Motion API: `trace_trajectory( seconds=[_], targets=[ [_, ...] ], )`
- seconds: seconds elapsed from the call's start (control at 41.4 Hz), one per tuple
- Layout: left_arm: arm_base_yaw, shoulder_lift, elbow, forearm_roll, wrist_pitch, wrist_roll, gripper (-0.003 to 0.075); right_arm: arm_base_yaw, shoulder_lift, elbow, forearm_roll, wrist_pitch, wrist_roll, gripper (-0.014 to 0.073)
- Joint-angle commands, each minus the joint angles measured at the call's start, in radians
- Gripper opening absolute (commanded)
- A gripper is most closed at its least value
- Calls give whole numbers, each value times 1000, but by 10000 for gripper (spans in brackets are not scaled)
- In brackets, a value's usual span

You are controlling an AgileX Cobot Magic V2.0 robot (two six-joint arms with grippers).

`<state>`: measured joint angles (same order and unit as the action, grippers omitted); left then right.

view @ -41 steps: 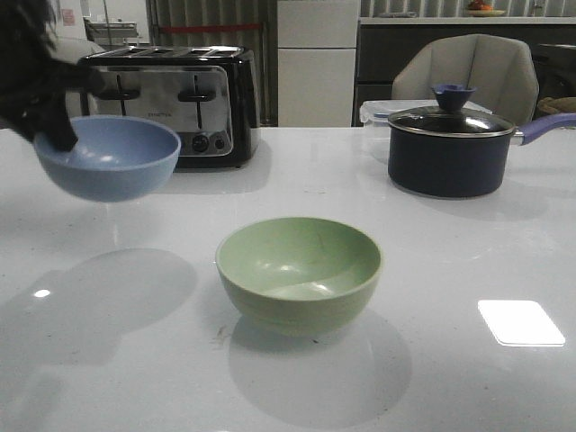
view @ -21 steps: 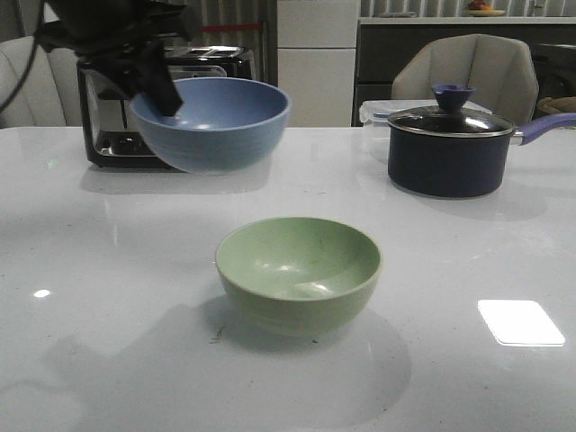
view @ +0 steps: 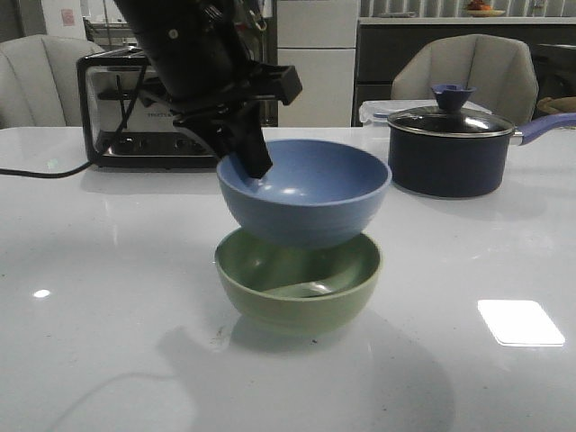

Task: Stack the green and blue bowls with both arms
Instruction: 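Carry the blue bowl with the left gripper and set it into the green bowl, then open the left gripper and lift it away from the bowls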

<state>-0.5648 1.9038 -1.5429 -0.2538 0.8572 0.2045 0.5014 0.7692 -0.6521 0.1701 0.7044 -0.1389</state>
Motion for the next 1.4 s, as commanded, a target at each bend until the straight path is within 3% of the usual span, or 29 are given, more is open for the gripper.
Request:
trace_trajectory(
  seconds=[0.0,0.483,0.821,1.039,1.16,1.377],
  targets=[
    [-8,-37,-33,-22,-8,1,93,2,-7,-31,-1,-57,-10,416],
    [-16,-29,-22,-26,9,1,93,2,-7,-31,-1,-57,-10,416],
    [-40,-29,69,-30,-126,31,93,2,-7,-31,-1,-57,-10,416],
    [-42,-29,71,-30,-124,31,96,2,-7,-31,-1,-57,-10,416],
    [-42,-29,71,-30,-142,31,171,2,-7,-31,-1,-57,-10,416],
    [-42,-29,71,-30,-134,31,440,2,-7,-31,-1,-57,-10,416]
  ],
)
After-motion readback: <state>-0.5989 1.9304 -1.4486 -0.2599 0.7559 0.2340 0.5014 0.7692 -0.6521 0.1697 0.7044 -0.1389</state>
